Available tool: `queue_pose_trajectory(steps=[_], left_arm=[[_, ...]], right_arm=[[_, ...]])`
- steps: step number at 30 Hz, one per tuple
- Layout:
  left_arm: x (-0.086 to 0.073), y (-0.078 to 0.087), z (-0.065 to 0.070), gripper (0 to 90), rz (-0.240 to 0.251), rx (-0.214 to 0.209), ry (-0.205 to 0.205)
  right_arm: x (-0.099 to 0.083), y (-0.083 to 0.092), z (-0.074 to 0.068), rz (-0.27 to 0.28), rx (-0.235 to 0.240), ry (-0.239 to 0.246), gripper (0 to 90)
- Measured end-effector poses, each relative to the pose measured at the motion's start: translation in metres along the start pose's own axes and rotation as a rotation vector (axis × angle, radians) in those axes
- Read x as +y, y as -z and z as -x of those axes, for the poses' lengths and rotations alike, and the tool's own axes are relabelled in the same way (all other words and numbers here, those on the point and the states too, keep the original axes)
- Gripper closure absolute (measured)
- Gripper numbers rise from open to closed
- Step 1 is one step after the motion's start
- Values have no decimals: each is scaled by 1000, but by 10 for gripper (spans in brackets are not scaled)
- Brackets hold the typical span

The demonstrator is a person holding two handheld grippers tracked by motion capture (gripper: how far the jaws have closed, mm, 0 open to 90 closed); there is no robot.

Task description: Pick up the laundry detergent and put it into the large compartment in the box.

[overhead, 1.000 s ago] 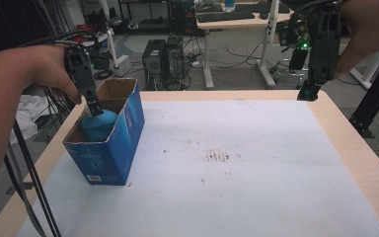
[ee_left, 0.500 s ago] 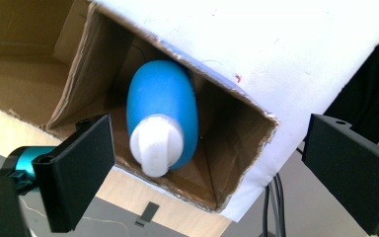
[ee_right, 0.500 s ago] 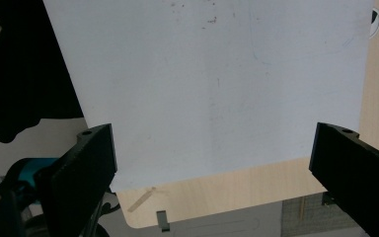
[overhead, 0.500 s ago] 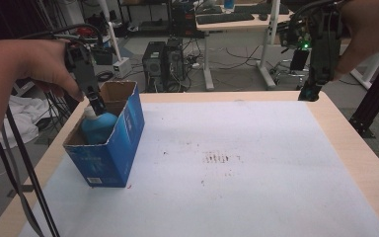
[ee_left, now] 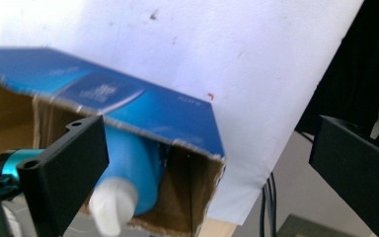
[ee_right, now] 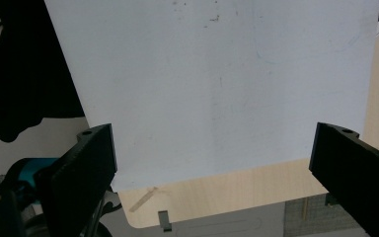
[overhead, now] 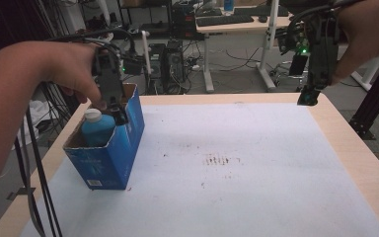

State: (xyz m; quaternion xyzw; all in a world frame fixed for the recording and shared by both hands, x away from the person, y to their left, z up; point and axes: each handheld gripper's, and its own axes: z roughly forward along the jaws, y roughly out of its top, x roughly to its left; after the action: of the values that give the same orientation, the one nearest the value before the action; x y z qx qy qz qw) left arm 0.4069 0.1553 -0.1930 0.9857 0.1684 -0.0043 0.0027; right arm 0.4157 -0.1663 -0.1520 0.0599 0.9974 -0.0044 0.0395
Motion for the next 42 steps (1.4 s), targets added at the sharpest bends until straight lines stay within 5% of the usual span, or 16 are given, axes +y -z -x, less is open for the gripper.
queue_pose_trajectory(steps=[6,16,27,42], left_arm=[[25,-11,13,16,-7,-38,-90],[51,-32,25,16,7,-61,-174],[71,-70,44,16,-30,-92,-225],[77,-68,52,16,-9,-95,-224]], right_arm=[[2,-1,0,-4,3,1,31],[3,-3,1,-5,7,-7,31],[3,-3,-9,-4,2,9,31],[2,-3,-8,3,0,21,31]])
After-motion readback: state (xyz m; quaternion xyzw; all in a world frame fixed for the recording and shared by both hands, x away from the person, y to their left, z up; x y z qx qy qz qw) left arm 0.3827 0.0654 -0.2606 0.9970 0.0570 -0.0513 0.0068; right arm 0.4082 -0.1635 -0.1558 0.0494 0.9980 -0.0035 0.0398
